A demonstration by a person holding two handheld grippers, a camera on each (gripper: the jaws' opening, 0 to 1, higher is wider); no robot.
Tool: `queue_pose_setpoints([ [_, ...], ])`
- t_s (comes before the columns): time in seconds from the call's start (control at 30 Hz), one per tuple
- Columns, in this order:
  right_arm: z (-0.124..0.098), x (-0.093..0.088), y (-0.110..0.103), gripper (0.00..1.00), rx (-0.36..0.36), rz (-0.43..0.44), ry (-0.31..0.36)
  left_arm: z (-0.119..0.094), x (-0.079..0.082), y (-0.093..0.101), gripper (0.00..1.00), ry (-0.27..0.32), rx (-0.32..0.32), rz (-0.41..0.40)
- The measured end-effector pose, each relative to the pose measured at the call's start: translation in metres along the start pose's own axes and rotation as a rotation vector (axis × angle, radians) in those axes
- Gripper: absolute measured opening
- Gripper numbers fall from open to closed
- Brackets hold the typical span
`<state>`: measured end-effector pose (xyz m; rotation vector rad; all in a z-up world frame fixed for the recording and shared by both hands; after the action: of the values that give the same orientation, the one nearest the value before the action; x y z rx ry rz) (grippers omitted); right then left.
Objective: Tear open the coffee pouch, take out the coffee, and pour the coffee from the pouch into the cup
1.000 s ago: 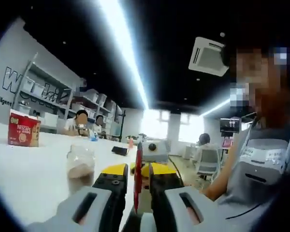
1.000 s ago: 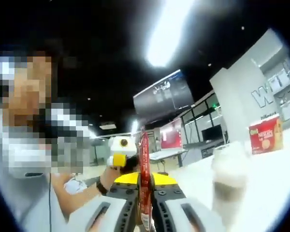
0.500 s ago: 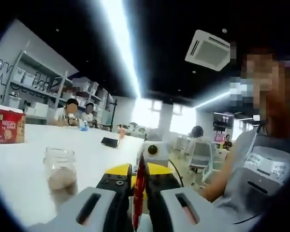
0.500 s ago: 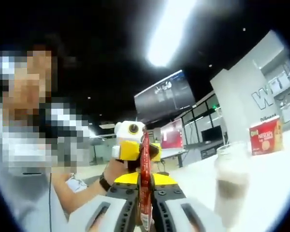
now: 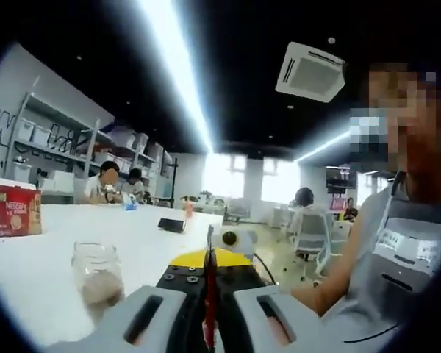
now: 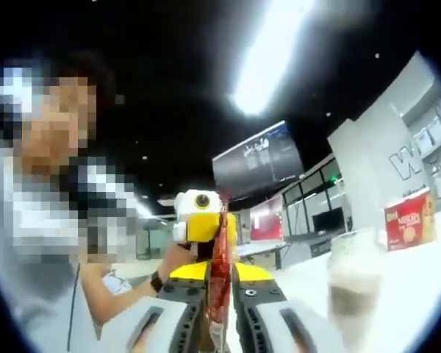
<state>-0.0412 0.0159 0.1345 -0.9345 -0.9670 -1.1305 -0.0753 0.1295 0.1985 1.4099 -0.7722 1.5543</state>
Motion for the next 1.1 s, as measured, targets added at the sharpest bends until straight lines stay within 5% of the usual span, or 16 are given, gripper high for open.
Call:
queue_pose_setpoints([
  [0.1, -0.004, -0.006, 0.001, 0.19, 0.000, 0.031, 0.031, -0.002, 0.010, -0.002, 0.03, 0.080, -0.010, -0.015],
  [0.43, -0.015, -0.001, 0.003, 0.11, 0.000, 0.091, 0.049, 0.008, 0.008, -0.010, 0.04, 0.087, -0.022, -0.024],
  [0.6, -0.023, 0.013, 0.019, 0.10, -0.054, 0.045, -0.089, 0.013, 0.008, -0.028, 0.06, 0.107, -0.046, -0.070],
  [0.77, -0.030, 0.035, 0.040, 0.10, -0.095, -0.022, -0.227, 0.012, 0.017, -0.046, 0.14, 0.086, 0.011, -0.017],
  [1.1, -0.041, 0.063, 0.091, 0.10, -0.152, -0.074, -0.480, 0.009, 0.032, -0.077, 0.22, -0.074, 0.076, 0.080],
])
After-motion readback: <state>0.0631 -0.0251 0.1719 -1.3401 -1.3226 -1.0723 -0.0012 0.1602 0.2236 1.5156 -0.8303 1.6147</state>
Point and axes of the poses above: the point that each gripper's makers call its tool centre point, and the gripper's own axes: z roughly forward along the fingers, y roughly to its right, x roughly out of its top, the point moved 7 cm from there along -z, roughly backward along the fingers, and after that the axes turned 4 degrees about -x, right-handed, at the moved point
